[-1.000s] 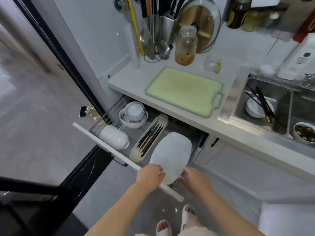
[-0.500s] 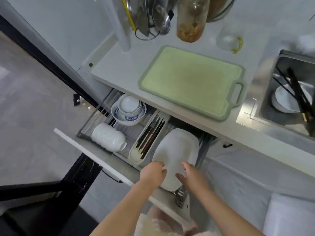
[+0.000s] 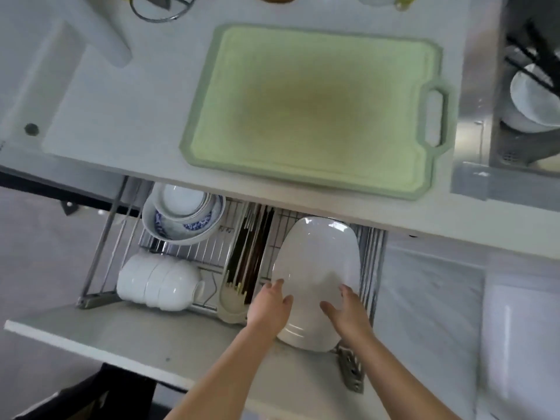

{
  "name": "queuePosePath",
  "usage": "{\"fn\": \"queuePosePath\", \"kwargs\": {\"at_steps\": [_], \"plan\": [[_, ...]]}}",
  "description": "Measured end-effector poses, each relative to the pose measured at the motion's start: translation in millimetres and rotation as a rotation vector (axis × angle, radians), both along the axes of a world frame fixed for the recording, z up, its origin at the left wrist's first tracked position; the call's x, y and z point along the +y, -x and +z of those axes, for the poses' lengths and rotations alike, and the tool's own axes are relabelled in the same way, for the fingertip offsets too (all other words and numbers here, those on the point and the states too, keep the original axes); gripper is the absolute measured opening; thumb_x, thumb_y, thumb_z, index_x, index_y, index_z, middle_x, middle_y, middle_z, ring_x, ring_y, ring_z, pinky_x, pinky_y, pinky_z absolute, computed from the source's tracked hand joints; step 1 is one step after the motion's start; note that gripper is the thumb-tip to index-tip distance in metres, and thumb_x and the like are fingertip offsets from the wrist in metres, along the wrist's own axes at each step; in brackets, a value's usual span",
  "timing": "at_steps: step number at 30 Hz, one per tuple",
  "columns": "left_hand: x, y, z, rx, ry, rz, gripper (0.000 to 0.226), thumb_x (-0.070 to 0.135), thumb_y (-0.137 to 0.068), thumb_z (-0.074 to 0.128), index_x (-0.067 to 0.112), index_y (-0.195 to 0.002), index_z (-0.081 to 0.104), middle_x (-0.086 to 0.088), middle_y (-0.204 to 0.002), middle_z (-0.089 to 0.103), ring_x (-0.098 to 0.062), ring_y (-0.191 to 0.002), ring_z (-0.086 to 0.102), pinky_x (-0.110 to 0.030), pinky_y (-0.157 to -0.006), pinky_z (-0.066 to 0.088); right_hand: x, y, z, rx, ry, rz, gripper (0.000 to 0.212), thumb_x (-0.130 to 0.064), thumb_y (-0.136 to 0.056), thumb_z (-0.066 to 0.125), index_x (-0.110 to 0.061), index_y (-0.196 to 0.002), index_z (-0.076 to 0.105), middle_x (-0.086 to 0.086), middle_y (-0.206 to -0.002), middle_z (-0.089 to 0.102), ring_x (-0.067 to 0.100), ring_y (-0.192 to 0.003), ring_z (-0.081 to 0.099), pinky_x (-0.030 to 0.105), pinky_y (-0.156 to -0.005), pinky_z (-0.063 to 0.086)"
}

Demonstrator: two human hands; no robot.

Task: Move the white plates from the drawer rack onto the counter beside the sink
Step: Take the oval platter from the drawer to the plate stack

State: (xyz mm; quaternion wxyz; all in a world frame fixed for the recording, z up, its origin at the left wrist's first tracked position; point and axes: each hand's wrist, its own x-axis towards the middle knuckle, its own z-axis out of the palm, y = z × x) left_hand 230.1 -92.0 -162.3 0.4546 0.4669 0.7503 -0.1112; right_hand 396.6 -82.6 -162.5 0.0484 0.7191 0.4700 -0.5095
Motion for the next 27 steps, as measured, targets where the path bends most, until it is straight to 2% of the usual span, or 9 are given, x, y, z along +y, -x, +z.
{"fn": "queuePosePath", "kwargs": {"at_steps": [6, 9, 11, 13, 16, 18, 21, 24, 27], "plan": [[2.7, 12.6, -41.1, -0.013, -0.052, -0.027, 0.054, 0.039, -0.096, 0.040, 0.023, -0.146, 0.026, -0.006, -0.147, 0.037, -0.026, -0.129, 0.043, -0.039, -0.094, 0.045, -1.2, 7.4, -29.5, -0.061, -0.022, -0.190, 0.065, -0.024, -0.092, 0.058, -0.002, -0.145, 0.027, 0.018, -0.148, 0.037, 0.031, -0.136, 0.037, 0.035, -0.112, 0.029], [3.4, 16.0, -56.7, -0.006, -0.076, -0.028, 0.062, 0.039, -0.096, 0.042, 0.022, -0.150, 0.015, -0.007, -0.150, 0.030, -0.026, -0.134, 0.036, -0.038, -0.101, 0.040, -3.9, 8.4, -41.1, -0.104, -0.035, -0.254, 0.064, -0.022, -0.094, 0.054, -0.003, -0.147, 0.024, 0.016, -0.152, 0.032, 0.031, -0.139, 0.032, 0.035, -0.114, 0.025], [3.8, 17.4, -64.7, -0.018, -0.044, -0.004, 0.067, 0.037, -0.095, 0.043, 0.023, -0.151, 0.008, -0.008, -0.153, 0.027, -0.026, -0.136, 0.035, -0.039, -0.103, 0.039, -4.8, 10.0, -46.8, -0.131, -0.061, -0.295, 0.062, -0.018, -0.092, 0.054, -0.003, -0.146, 0.027, 0.017, -0.150, 0.034, 0.032, -0.136, 0.035, 0.035, -0.112, 0.027], [5.0, 18.3, -70.5, -0.020, -0.009, 0.014, 0.070, 0.036, -0.095, 0.044, 0.025, -0.151, 0.004, -0.009, -0.152, 0.028, -0.027, -0.133, 0.040, -0.038, -0.101, 0.041, -5.6, 12.9, -50.6, -0.162, -0.076, -0.333, 0.062, -0.015, -0.091, 0.055, -0.002, -0.145, 0.028, 0.018, -0.150, 0.033, 0.034, -0.136, 0.035, 0.038, -0.112, 0.028], [8.1, 18.8, -75.1, -0.020, 0.017, 0.031, 0.070, 0.035, -0.095, 0.043, 0.026, -0.151, 0.000, -0.009, -0.152, 0.029, -0.027, -0.127, 0.048, -0.037, -0.092, 0.045, -6.4, 17.3, -56.7, -0.174, -0.079, -0.358, 0.067, -0.013, -0.091, 0.055, 0.001, -0.147, 0.021, 0.022, -0.154, 0.023, 0.034, -0.141, 0.026, 0.038, -0.116, 0.021], [12.3, 19.2, -76.6, -0.012, 0.024, 0.035, 0.069, 0.035, -0.096, 0.042, 0.026, -0.151, 0.001, -0.009, -0.153, 0.028, -0.027, -0.127, 0.048, -0.036, -0.090, 0.046, -5.4, 18.4, -59.6, -0.143, -0.063, -0.386, 0.072, -0.011, -0.091, 0.054, 0.001, -0.149, 0.013, 0.023, -0.157, 0.015, 0.033, -0.145, 0.017, 0.035, -0.117, 0.014], [19.8, 20.5, -78.2, -0.031, 0.038, 0.062, 0.064, 0.031, -0.098, 0.040, 0.024, -0.151, 0.006, -0.009, -0.154, 0.027, -0.027, -0.132, 0.044, -0.037, -0.098, 0.044, -2.3, 18.3, -64.0, -0.096, -0.050, -0.410, 0.076, -0.007, -0.091, 0.053, -0.002, -0.150, 0.007, 0.026, -0.157, 0.009, 0.035, -0.147, 0.009, 0.038, -0.118, 0.011], [26.8, 21.7, -77.5, -0.062, 0.032, 0.128, 0.060, 0.027, -0.098, 0.042, 0.022, -0.151, 0.013, -0.011, -0.150, 0.037, -0.029, -0.128, 0.048, -0.041, -0.102, 0.045, -3.5, 19.1, -66.4, -0.093, -0.045, -0.359, 0.076, -0.009, -0.092, 0.052, -0.011, -0.151, 0.003, 0.025, -0.158, 0.002, 0.037, -0.147, 0.004, 0.043, -0.118, 0.010], [29.0, 22.8, -76.0, -0.066, 0.012, 0.164, 0.055, 0.024, -0.097, 0.045, 0.020, -0.148, 0.024, -0.013, -0.139, 0.050, -0.030, -0.120, 0.054, -0.040, -0.096, 0.049, -12.1, 17.7, -65.9, -0.089, -0.122, -0.351, 0.073, -0.004, -0.091, 0.052, -0.011, -0.151, 0.010, 0.025, -0.157, 0.007, 0.036, -0.147, 0.006, 0.044, -0.118, 0.010]]}}
